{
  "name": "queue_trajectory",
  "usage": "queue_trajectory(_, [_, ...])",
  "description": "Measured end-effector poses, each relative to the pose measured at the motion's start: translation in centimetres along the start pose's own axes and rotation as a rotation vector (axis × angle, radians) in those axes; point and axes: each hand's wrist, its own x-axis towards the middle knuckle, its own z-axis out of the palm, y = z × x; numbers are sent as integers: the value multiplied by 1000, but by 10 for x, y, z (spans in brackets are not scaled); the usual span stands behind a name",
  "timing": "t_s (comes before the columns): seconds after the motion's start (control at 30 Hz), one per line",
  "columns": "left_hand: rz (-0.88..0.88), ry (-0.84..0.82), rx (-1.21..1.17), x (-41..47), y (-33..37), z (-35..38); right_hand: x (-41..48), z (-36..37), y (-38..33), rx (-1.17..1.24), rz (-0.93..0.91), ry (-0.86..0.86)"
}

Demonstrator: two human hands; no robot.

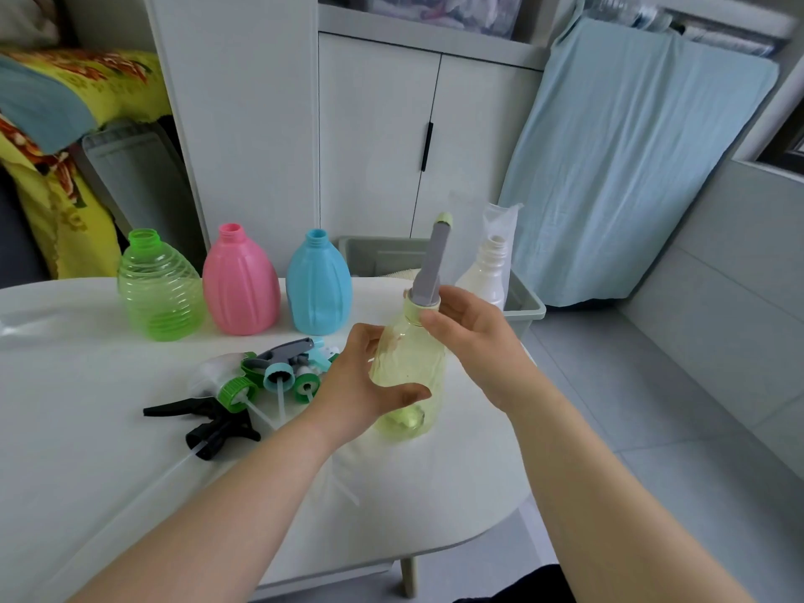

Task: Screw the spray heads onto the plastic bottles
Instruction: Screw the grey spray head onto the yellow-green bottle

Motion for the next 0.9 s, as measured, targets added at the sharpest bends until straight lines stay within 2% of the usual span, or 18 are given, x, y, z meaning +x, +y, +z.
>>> queue_trajectory(0.07, [-3, 2, -4, 0, -1, 1, 0, -1, 1, 25, -7, 31])
queue_trajectory(0.2, [13, 35, 32, -2, -1, 2, 4, 14, 6, -167, -18, 310])
queue_trajectory(0.27, [23, 40, 45, -2, -1, 2, 4, 20, 9, -193, -33, 383])
queue_trajectory(0.43, [25, 32, 37, -2, -1, 2, 3, 13, 2, -141, -8, 167])
queue_trajectory(0.63, [20, 171, 95, -6, -1, 13, 16, 21, 3, -199, 16, 288])
queue_trajectory(0.7, [16, 169, 66, -6, 0, 14, 18, 20, 2, -213, 29, 230])
queue_trajectory(0.77, [-7, 95, 36, -5, -1, 9, 19, 12, -1, -138, 73, 91])
queue_trajectory(0.9, [-78, -245, 163, -2, -2, -7, 18, -6, -8, -21, 147, -305])
